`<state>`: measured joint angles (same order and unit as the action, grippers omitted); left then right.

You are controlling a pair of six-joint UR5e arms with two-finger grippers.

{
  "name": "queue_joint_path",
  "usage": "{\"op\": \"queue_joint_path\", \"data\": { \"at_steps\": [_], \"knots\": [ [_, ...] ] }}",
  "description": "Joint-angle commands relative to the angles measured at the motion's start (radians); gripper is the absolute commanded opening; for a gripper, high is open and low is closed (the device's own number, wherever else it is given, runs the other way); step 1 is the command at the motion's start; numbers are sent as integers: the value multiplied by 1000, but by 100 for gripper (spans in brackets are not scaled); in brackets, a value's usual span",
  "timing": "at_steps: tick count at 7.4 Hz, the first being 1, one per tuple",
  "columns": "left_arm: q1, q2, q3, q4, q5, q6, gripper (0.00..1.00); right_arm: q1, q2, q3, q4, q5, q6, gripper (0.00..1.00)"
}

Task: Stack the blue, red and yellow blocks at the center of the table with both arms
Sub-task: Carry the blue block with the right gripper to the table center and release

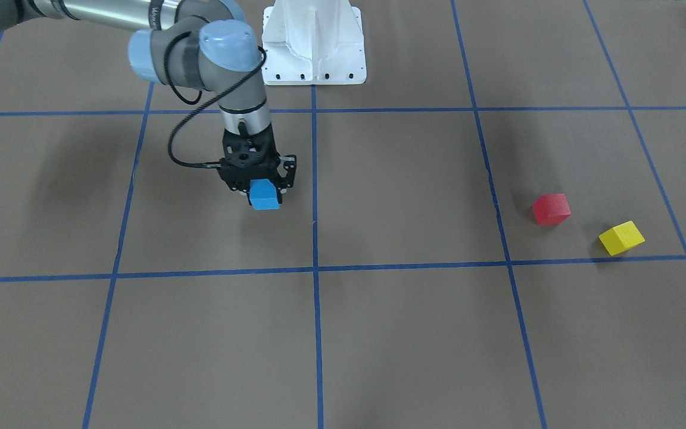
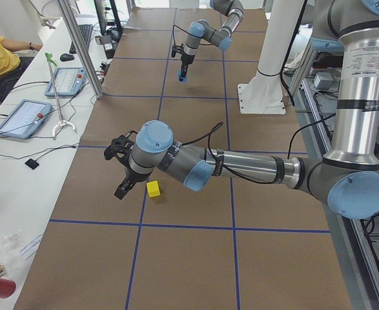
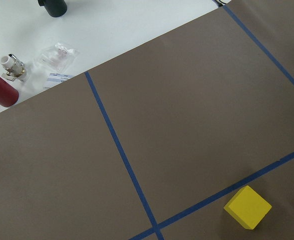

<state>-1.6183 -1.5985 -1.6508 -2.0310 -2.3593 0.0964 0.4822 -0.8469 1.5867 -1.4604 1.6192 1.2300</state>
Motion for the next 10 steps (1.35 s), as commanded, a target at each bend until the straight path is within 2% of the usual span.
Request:
{"op": "queue_joint_path", "data": {
  "at_steps": [1,2,3,4,5,9,10],
  "knots": [
    [0,6,6,0,0,2,100,-31,136,-173,5,-12,38,11],
    [0,12,8,0,0,2,100,-46,135,-181,6,-34,40,35],
    [0,14,8,0,0,2,100,-54,135,-183,8,-38,40,49],
    [0,14,8,0,0,2,100,-59,131,-183,6,-38,40,69],
    [0,14,8,0,0,2,100,-62,127,-183,6,-41,42,99],
    [0,14,6,0,0,2,100,-71,126,-182,8,-55,45,100],
    [0,14,6,0,0,2,100,-50,132,-154,-1,-52,42,100]
  ]
}}
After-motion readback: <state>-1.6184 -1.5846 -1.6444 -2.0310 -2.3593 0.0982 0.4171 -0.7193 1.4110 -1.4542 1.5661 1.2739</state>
